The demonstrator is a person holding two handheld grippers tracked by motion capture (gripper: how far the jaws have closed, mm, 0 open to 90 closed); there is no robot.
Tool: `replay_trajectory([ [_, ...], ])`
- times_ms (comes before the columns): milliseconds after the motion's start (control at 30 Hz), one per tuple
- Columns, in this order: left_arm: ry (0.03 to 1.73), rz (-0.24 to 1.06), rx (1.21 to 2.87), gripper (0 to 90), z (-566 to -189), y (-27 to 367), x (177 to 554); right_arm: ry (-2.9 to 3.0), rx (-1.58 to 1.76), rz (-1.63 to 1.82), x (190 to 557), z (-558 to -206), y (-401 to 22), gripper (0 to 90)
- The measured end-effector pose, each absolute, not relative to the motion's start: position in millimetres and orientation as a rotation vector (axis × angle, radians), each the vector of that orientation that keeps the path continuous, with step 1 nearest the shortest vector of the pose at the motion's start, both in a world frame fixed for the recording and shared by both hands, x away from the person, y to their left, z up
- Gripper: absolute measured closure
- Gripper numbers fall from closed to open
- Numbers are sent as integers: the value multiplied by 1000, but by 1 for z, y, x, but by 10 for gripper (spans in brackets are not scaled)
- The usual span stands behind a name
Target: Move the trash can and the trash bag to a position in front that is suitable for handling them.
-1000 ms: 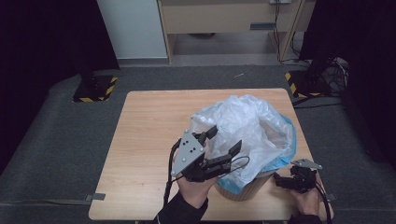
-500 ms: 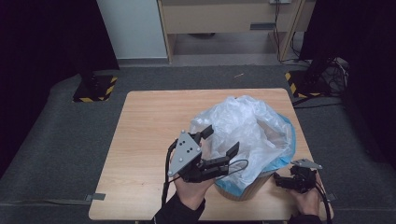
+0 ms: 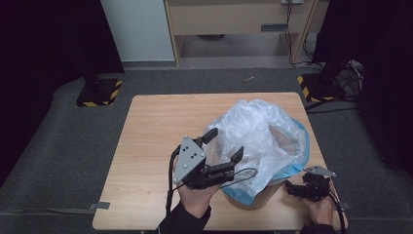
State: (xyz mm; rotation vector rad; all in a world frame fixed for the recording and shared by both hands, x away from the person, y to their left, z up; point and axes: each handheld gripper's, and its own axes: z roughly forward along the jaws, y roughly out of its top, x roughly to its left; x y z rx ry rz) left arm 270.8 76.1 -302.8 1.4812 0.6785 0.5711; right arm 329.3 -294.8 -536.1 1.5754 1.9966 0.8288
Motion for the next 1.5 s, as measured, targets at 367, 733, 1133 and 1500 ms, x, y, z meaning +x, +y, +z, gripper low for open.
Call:
replay_trajectory([
  [367, 723, 589, 1458, 193, -304, 95, 275, 1996, 1575, 829, 330, -536, -295, 4],
  [733, 748, 597, 1444, 195, -306, 107, 276, 1996, 1577, 830, 330, -536, -295, 4],
  [1133, 751, 625, 1439, 195, -299, 116, 269, 1996, 1577, 829, 330, -536, -295, 4],
  [1500, 801, 703, 1418, 203, -298, 140, 268, 1995, 1577, 830, 330, -536, -294, 3],
])
